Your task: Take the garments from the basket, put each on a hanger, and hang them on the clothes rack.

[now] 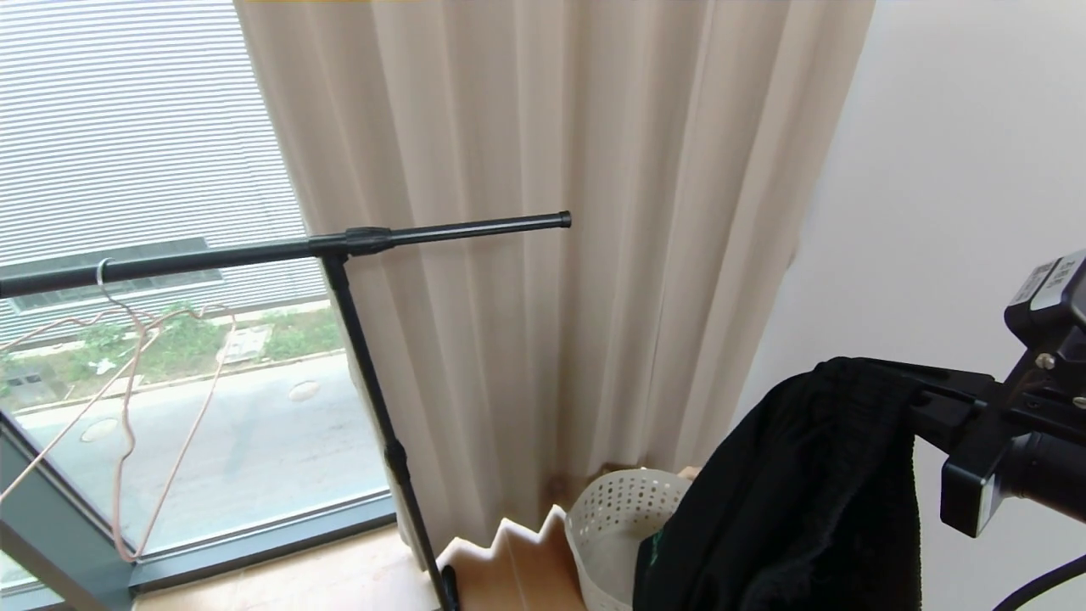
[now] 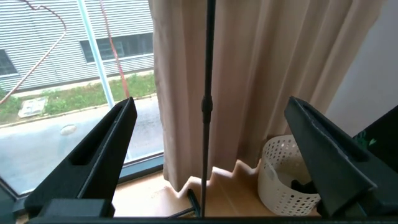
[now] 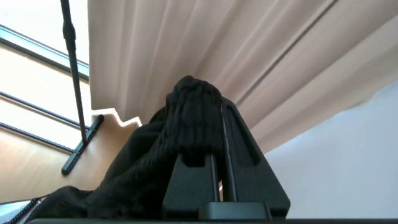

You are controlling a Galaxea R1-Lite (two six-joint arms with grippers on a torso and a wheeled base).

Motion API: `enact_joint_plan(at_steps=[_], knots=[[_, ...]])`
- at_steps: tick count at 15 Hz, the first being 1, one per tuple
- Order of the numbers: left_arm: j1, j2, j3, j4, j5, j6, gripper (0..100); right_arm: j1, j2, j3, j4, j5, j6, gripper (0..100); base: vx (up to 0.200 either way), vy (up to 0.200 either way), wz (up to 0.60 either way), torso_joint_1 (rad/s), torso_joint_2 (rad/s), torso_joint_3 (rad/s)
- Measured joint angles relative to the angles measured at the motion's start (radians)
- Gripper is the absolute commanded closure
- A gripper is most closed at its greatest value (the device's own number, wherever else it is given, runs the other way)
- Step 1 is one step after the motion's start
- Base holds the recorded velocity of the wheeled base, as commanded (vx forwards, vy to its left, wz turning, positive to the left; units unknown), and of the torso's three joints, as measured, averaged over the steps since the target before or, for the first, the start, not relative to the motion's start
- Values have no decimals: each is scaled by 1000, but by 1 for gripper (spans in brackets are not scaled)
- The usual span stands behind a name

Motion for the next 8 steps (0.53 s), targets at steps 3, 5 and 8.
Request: enact_joint_plan(at_steps=[3, 5, 8], knots=[[-1, 0, 0, 0, 0, -1, 0, -2, 1, 2, 1, 0, 0, 100, 0, 0, 400, 8, 3, -3], [0, 0, 0, -1, 0, 0, 0, -1, 1, 3, 0, 3, 0, 100, 0, 200, 0, 5, 0, 5], [0, 0, 0, -1, 0, 0, 0, -2, 0, 4, 1, 2, 0, 100, 0, 200, 0, 2, 1, 1]])
